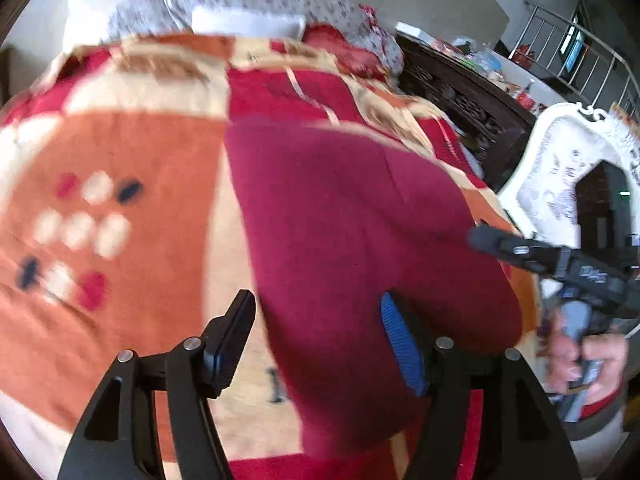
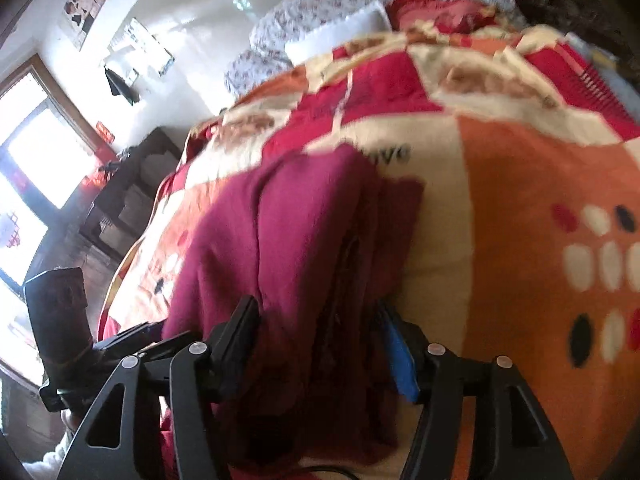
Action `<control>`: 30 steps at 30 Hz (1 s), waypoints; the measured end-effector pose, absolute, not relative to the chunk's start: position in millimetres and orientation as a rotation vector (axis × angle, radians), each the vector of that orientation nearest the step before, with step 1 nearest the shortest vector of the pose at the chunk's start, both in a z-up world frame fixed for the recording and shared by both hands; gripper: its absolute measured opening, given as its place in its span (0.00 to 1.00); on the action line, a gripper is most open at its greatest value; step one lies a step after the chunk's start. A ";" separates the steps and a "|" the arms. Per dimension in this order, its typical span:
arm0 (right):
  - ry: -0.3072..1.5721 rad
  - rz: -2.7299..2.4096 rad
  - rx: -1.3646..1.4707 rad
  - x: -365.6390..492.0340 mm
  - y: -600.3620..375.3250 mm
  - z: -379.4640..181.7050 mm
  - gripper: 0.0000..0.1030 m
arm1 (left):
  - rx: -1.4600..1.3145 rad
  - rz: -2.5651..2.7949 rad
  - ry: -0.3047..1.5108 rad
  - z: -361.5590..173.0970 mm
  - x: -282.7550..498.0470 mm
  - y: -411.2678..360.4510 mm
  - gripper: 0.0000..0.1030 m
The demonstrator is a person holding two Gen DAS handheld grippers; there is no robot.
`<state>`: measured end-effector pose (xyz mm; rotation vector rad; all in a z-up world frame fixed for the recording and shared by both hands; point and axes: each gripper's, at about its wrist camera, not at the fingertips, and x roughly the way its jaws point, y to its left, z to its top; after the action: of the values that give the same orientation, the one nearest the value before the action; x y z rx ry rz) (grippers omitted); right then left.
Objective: Fold small clothes
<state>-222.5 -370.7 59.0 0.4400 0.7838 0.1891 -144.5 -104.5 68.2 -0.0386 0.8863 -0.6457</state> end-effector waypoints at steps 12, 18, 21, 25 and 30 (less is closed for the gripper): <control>0.790 0.197 0.037 -205.3 -299.2 63.7 0.51 | 0.130 -0.525 0.832 74.9 -125.4 -141.8 0.69; 0.791 0.164 0.058 -205.9 -311.8 42.1 0.49 | 0.142 -0.506 0.815 63.6 -125.0 -150.3 0.74; 0.780 0.151 0.082 -214.5 -309.9 47.5 0.51 | 0.146 -0.481 0.797 68.1 -131.4 -149.3 0.74; 0.743 0.128 0.151 -234.7 -314.1 65.7 0.58 | 0.166 -0.443 0.757 77.2 -146.8 -143.1 0.74; 0.676 0.012 0.158 -255.3 -311.5 89.0 0.75 | 0.126 -0.412 0.704 93.3 -167.7 -130.4 0.82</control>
<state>-255.3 -311.5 89.0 0.1580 0.6762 0.0120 -167.7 -130.4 93.3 0.1262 0.7045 -0.4117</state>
